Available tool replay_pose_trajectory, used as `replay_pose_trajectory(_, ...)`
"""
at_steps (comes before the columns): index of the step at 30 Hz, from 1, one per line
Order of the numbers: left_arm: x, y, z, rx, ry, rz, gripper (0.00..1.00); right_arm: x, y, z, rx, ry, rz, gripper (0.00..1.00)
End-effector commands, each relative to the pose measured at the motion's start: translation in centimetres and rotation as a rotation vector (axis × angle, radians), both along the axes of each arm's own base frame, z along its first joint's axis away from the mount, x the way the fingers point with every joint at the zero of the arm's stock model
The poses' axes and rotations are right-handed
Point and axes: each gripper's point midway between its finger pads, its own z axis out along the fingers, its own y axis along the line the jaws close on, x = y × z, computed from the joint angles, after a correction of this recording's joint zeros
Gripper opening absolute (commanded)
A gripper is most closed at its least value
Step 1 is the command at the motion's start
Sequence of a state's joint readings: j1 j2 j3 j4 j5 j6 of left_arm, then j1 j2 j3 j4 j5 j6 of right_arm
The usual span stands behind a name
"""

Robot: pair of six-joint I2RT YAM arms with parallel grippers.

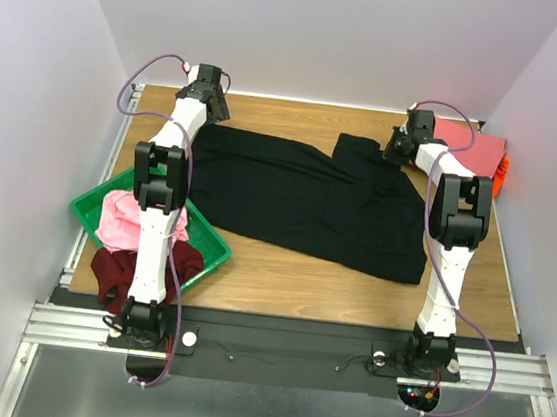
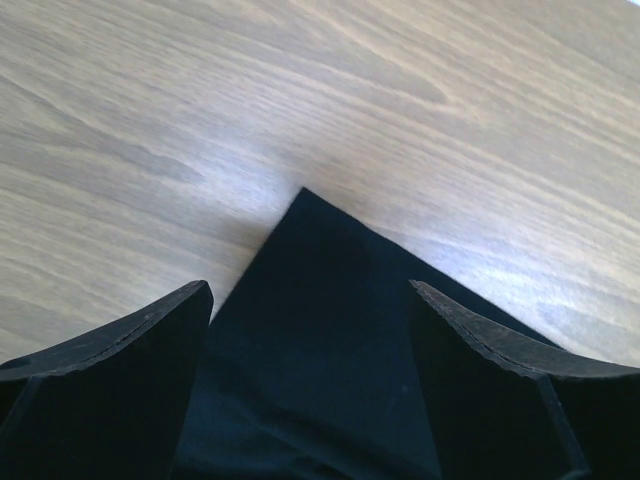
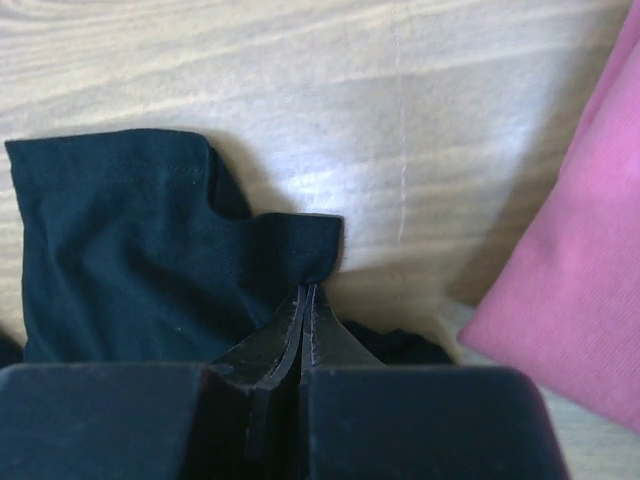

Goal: Fold and stack the t-shirts
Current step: Fold the tshirt

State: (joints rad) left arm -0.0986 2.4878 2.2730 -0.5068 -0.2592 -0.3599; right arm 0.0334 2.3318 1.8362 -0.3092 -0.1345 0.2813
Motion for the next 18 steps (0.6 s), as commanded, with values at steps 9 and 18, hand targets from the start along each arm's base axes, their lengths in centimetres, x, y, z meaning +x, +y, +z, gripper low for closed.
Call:
replay_pose_trajectory(9,2.3,2.1,1.9,0.022,-0.1,0.084,0.82,-2.5,1.9,2.9,0.064,-0.03,0.036,0.0)
replay_pose_trajectory(18,2.2,1.5,-0.9,-0.003,-0.048,0.059,0.79,-3.4,1.9,3.7,0.069,-0.054,0.028,0.0)
